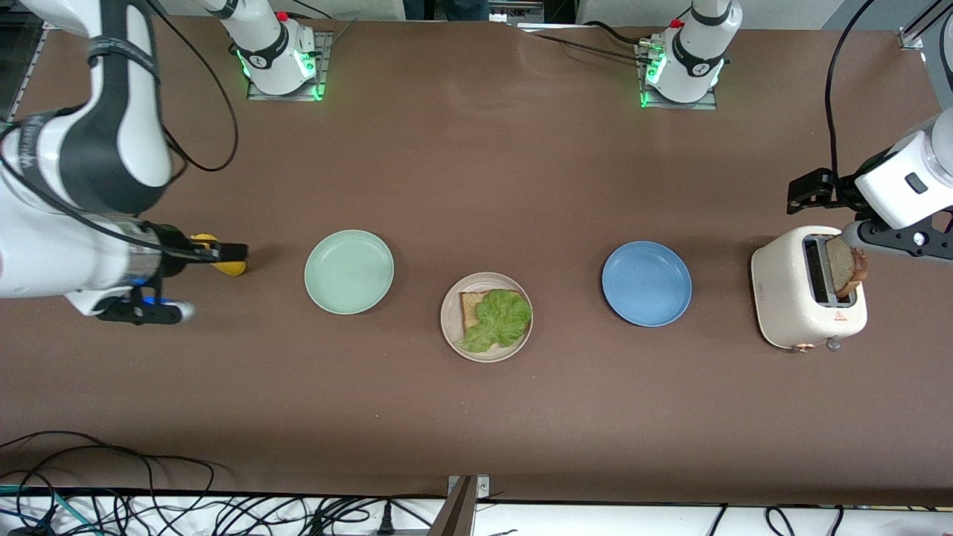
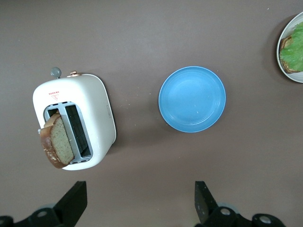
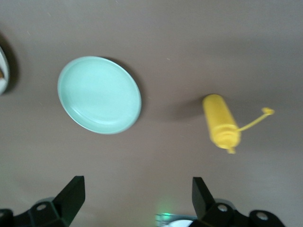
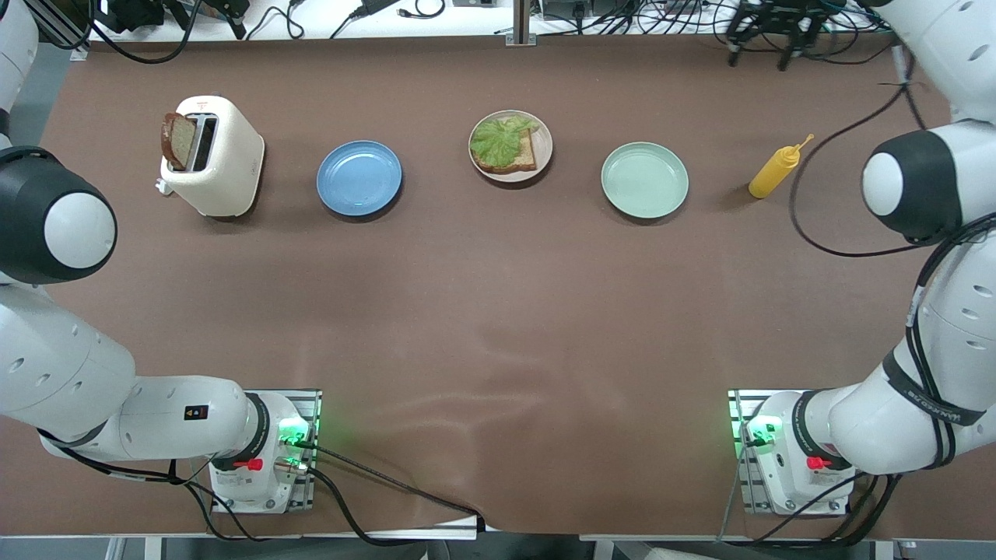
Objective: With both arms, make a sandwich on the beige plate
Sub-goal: 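Withdraw the right gripper from the plate toward the yellow bottle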
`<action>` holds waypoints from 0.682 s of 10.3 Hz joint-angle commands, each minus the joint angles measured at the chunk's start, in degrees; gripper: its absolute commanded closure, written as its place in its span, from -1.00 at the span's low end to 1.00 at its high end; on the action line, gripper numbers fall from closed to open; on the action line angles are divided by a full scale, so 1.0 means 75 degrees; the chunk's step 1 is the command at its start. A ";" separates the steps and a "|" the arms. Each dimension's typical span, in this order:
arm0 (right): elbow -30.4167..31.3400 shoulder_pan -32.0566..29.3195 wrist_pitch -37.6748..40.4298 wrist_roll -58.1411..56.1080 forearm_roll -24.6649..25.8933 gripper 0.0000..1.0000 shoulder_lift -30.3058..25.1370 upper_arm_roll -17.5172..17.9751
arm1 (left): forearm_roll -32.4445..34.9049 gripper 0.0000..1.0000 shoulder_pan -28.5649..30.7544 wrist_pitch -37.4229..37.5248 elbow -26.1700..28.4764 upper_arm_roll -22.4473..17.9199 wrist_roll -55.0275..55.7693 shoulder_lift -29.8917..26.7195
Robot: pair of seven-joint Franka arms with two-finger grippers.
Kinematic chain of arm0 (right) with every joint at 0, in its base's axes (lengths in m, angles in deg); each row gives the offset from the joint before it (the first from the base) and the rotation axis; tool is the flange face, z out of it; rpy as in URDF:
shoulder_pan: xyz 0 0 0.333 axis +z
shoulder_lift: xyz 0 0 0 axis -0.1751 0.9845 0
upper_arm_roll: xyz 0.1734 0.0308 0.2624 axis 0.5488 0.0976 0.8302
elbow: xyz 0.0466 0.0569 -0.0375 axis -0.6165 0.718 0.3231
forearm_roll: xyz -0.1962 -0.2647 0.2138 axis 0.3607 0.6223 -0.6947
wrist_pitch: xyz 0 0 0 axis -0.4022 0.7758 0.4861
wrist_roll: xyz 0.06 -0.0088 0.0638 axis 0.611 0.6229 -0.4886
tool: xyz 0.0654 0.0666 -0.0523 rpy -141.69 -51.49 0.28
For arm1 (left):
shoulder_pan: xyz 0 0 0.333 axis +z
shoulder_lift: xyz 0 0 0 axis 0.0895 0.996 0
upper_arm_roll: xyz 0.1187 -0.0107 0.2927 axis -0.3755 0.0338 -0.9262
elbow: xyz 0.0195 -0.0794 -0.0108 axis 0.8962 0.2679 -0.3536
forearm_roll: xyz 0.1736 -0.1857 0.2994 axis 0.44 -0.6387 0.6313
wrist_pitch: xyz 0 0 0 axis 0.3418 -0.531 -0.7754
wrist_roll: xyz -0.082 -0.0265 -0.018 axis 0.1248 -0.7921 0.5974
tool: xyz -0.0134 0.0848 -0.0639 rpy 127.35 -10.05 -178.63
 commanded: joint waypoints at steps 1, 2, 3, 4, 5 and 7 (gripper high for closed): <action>0.1275 0.0112 -0.0286 -0.1495 0.0219 -1.00 -0.0860 -0.0499 | -0.0191 -1.00 0.0043 0.0049 0.0042 -0.0009 -0.0129 -0.0081; 0.1602 0.0112 -0.0496 -0.1684 0.0591 -1.00 -0.1105 -0.0513 | -0.0191 -1.00 0.0043 0.0049 0.0042 -0.0009 -0.0129 -0.0081; 0.2209 0.0124 -0.0904 -0.1918 0.0792 -1.00 -0.1491 -0.0502 | -0.0191 -1.00 0.0043 0.0049 0.0042 -0.0009 -0.0129 -0.0081; 0.3154 0.0124 -0.1604 -0.2048 0.0840 -1.00 -0.2028 -0.0502 | -0.0191 -1.00 0.0055 0.0049 0.0042 -0.0009 -0.0129 -0.0081; 0.3976 0.0147 -0.2331 -0.2200 0.1108 -1.00 -0.2509 -0.0467 | -0.0191 -1.00 0.0044 0.0049 0.0042 -0.0009 -0.0129 -0.0081; 0.5477 0.0183 -0.3772 -0.2784 0.1602 -1.00 -0.3400 -0.0443 | -0.0191 -1.00 0.0043 0.0049 0.0042 -0.0009 -0.0129 -0.0080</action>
